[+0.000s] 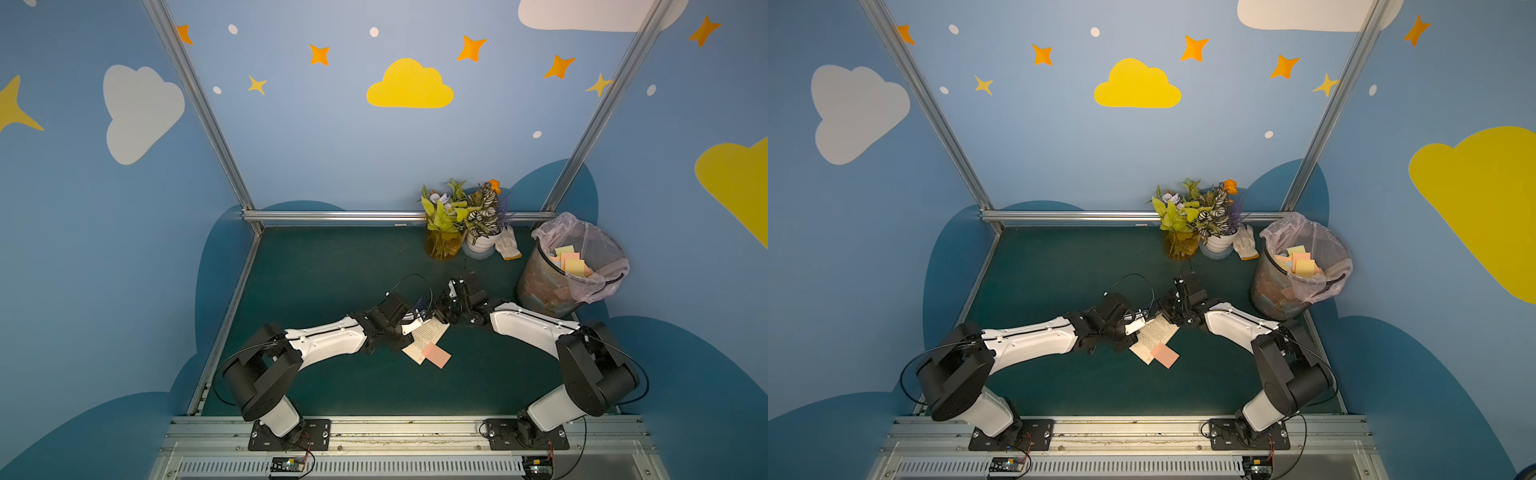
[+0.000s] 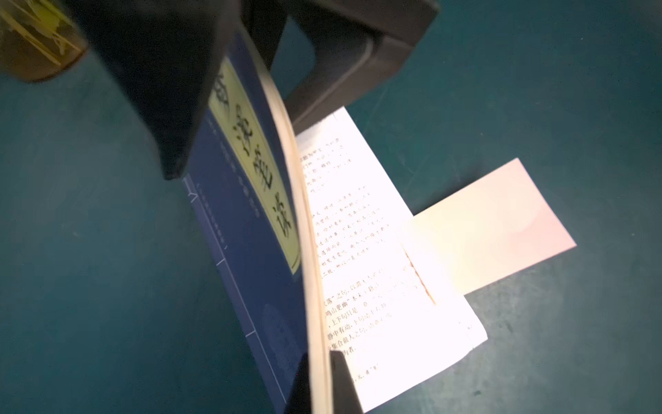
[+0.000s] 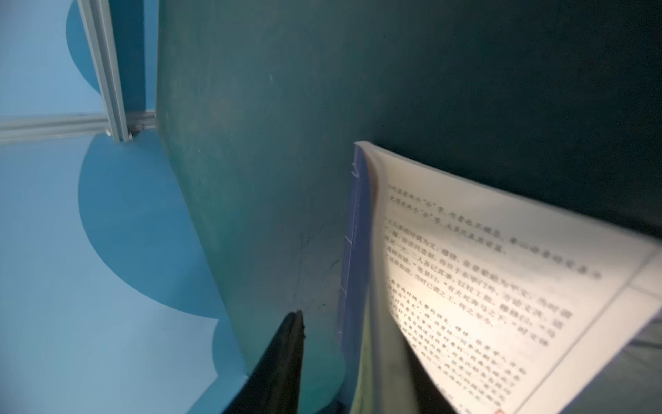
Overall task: Peel off the used sticky note
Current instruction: Turn the page of the book at the center of the board, then tear off the note from the book.
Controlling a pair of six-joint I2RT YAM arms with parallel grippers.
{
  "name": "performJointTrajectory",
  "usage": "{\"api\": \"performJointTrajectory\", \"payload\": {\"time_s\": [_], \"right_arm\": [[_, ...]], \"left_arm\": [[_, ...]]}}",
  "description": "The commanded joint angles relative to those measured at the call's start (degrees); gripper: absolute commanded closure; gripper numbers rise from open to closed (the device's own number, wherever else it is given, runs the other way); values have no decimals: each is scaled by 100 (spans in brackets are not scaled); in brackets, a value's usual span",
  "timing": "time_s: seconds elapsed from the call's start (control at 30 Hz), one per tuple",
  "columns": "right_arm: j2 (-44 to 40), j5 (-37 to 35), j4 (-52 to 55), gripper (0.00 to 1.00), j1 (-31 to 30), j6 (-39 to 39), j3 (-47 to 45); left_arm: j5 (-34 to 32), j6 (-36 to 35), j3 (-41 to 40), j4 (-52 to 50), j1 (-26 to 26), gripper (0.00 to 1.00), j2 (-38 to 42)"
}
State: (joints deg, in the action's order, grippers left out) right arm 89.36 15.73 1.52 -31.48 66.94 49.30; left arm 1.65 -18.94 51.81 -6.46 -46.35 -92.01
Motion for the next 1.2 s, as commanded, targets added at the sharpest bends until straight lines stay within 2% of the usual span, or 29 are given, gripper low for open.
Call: {"api": "performJointTrajectory", "payload": {"time_s": [0.0, 0.1, 0.17, 0.43, 0.6, 0.73, 0.9, 1.17], "right_arm": [[-340, 203, 561, 51, 112, -604, 297], [-784, 231, 1051, 36, 247, -1021, 239], [-1226, 242, 1318, 33, 362, -1257, 37], [-2557, 646, 1345, 39, 378, -1013, -1380], [-3052, 456, 831, 46, 12, -313, -2211], [-3033, 186, 312, 47, -353, 117, -2594], [-2495, 40, -362, 48, -729, 571, -2770], [-2127, -815, -1338, 49, -1105, 1291, -3198]], "left_arm": [[844, 515, -24, -36, 504, 97, 58], [1598, 926, -37, 79, 961, 97, 15], [2016, 1171, -20, 92, 1245, 97, -57], [2955, 1936, -5, 192, 1968, 97, -467], [3224, 2167, -68, 308, 2213, 97, -640], [3253, 2203, -101, 343, 2266, 97, -745], [3268, 2231, -151, 435, 2305, 97, -874], [3316, 2262, -169, 505, 2358, 97, -916]]}}
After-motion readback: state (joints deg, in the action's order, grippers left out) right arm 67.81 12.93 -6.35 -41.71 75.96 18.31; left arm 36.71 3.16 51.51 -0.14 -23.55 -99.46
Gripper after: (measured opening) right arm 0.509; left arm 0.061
